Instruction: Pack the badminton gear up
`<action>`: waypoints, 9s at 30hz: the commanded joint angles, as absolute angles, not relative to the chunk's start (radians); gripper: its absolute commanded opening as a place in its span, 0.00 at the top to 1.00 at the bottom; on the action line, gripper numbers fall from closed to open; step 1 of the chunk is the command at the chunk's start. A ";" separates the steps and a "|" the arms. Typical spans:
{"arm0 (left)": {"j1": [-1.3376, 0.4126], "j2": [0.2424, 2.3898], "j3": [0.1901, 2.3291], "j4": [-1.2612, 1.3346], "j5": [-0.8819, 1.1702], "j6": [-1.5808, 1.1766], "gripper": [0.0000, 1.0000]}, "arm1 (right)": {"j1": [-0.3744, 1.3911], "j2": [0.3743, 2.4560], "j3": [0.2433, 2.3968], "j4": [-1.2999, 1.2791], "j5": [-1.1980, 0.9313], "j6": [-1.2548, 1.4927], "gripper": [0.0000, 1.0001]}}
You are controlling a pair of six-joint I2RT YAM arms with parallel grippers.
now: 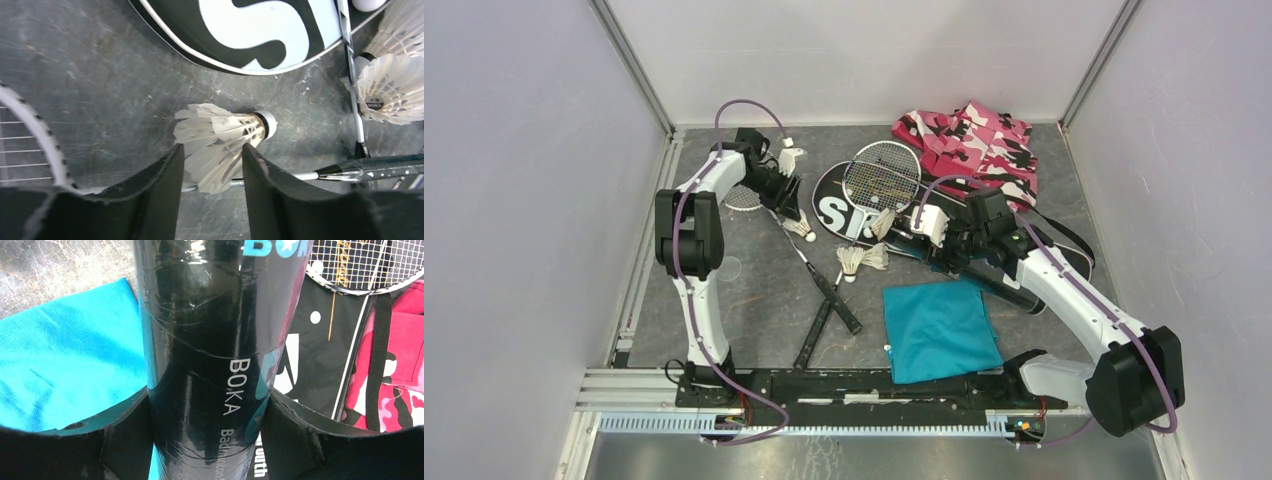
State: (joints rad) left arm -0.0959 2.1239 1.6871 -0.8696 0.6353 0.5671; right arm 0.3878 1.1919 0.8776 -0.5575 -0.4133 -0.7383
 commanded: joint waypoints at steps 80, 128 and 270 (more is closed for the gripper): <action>-0.571 1.494 1.254 -0.389 1.088 0.246 0.22 | 0.507 1.305 1.075 -0.496 -0.554 -0.675 0.70; -0.491 2.047 1.597 -1.024 0.803 0.934 0.55 | 0.258 1.170 0.927 -0.582 -0.331 -0.621 0.70; -0.925 2.005 1.624 -0.884 0.230 1.272 0.34 | 0.072 1.264 0.946 -0.491 -0.338 -0.445 0.69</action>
